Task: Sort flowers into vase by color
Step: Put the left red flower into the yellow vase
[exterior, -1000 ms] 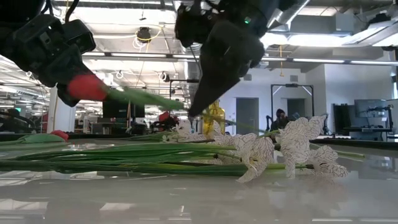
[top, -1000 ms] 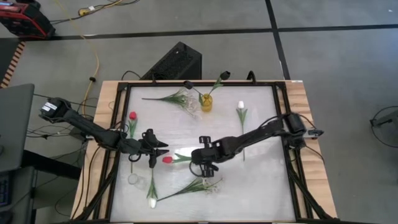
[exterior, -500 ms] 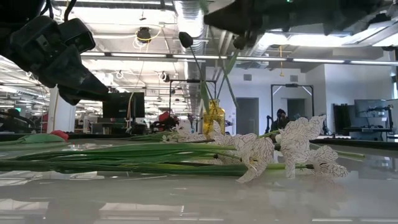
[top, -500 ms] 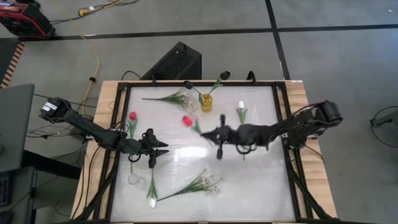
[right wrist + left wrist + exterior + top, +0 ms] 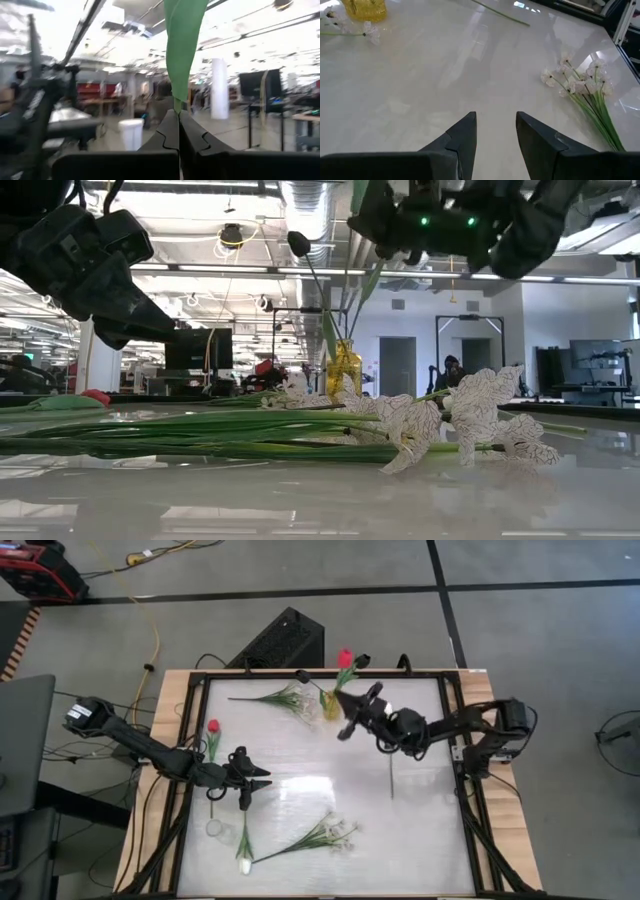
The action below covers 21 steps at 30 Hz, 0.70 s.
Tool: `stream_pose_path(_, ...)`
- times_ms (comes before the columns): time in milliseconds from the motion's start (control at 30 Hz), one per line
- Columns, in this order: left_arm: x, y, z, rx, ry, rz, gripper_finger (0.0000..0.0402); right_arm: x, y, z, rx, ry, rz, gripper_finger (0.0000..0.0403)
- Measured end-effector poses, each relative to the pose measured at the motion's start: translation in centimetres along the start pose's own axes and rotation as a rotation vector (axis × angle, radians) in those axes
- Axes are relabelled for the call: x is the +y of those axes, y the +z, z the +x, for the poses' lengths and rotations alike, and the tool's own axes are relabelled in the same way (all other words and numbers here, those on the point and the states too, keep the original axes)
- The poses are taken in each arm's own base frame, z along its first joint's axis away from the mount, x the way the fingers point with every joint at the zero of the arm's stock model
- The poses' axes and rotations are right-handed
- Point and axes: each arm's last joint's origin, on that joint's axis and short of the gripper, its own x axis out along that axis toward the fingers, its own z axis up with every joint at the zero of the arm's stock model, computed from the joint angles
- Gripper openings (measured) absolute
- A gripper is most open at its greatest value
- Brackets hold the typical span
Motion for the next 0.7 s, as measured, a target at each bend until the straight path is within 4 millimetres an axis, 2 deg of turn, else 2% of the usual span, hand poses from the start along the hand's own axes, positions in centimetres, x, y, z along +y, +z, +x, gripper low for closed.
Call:
stream_pose_path(267, 0.0, 0.0, 0.0, -0.001, -0.001, -0.009, 0.0126, -2.9, -0.9, 1.3, -0.027, -0.094, -0.004, 0.0017)
stream_pose_path(700, 0.0, 0.0, 0.0, -0.009, 0.01, -0.012, 0.0126, -4.3, -0.8, 1.8, -0.038, -0.132, -0.046, 0.0017)
